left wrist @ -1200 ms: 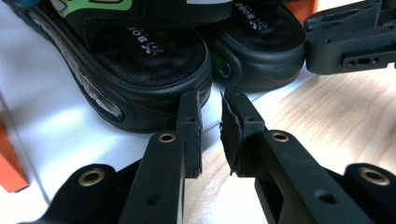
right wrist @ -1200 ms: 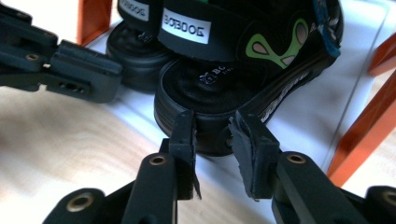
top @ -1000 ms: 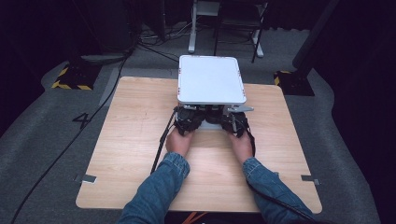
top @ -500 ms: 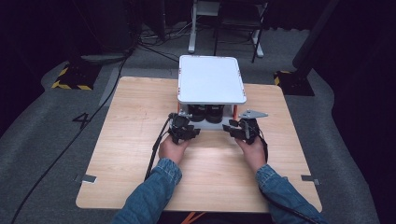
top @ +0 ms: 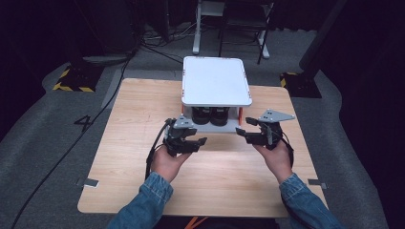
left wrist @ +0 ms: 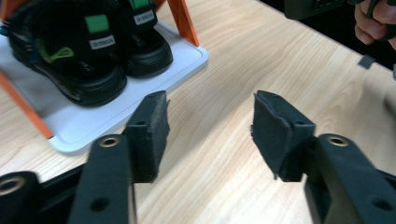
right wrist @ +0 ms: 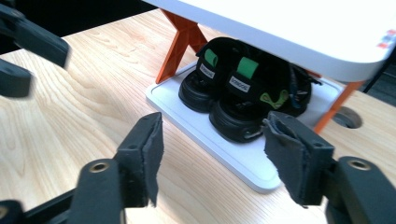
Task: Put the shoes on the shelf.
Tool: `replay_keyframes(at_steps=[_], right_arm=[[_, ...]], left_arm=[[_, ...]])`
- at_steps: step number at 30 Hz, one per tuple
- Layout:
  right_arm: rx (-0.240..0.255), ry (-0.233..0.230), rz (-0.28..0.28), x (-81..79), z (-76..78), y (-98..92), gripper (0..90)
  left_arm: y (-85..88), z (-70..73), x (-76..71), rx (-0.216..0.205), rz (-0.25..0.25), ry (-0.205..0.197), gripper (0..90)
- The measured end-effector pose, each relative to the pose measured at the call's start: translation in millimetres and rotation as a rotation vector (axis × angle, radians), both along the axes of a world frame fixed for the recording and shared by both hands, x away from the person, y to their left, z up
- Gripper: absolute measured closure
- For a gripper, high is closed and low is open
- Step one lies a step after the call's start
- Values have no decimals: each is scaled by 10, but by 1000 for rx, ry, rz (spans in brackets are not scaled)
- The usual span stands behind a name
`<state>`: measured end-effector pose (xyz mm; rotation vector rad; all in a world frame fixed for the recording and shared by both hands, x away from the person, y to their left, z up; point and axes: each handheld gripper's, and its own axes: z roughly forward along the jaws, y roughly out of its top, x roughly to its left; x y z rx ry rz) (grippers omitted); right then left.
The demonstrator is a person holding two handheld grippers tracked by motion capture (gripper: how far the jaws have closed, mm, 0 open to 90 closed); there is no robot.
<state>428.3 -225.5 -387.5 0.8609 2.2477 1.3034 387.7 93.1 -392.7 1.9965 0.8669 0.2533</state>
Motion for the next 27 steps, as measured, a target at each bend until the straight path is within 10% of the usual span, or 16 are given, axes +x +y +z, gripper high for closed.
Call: replay_keyframes(at_steps=[6, 13, 27], right_arm=[[8, -3, -2, -106, 94, -210, 334], [20, -16, -79, -217, 71, -741, 324], [-98, 157, -119, -149, -567, -1070, 273]], left_arm=[[266, 22, -136, -7, -4, 14, 367], [693, -76, -283, 80, 40, -13, 337], [1113, -657, -127, 211, 161, 224, 326]])
